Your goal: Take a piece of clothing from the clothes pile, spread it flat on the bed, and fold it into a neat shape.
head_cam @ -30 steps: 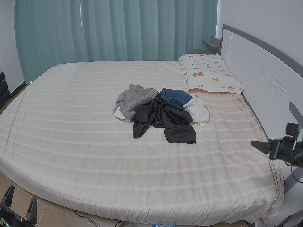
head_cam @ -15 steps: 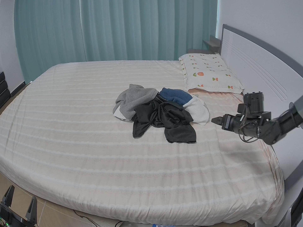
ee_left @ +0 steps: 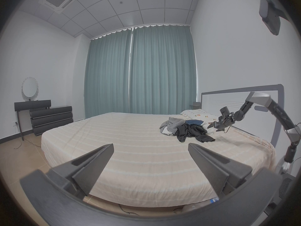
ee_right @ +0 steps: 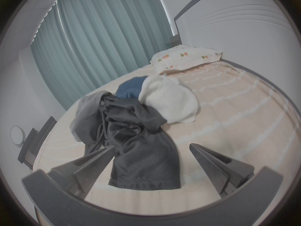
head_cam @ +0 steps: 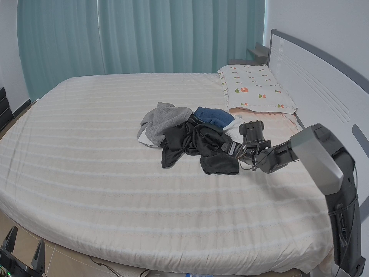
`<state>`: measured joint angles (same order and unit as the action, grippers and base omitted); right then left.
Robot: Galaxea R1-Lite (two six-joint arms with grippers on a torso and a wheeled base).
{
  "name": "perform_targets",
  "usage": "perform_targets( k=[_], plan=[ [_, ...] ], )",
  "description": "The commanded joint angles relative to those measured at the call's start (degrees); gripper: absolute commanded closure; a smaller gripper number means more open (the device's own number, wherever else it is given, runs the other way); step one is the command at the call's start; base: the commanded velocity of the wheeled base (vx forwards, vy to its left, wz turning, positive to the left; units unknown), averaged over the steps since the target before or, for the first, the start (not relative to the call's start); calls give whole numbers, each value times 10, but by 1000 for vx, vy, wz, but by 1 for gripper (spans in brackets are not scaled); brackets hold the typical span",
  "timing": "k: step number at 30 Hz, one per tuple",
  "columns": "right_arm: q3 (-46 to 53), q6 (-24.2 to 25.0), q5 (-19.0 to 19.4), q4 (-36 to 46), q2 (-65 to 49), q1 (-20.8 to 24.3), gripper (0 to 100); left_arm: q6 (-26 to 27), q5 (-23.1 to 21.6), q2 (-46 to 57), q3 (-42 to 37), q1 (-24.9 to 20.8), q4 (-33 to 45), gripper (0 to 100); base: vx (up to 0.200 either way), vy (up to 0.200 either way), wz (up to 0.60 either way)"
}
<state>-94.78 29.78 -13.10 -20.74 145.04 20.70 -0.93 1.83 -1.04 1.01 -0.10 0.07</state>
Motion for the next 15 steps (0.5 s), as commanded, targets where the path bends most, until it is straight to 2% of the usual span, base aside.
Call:
perform_targets(
  k=[1,6,15],
  plan=[
    [-103,23,-33,48,111,22,0,0,0,8,-8,0,0,0,0,0,0],
    [-144,56,-39,81,127,20,0,0,0,9,-8,0,0,0,0,0,0],
    [-156,61,-40,90,133,20,0,0,0,9,-8,0,0,0,0,0,0]
  ],
)
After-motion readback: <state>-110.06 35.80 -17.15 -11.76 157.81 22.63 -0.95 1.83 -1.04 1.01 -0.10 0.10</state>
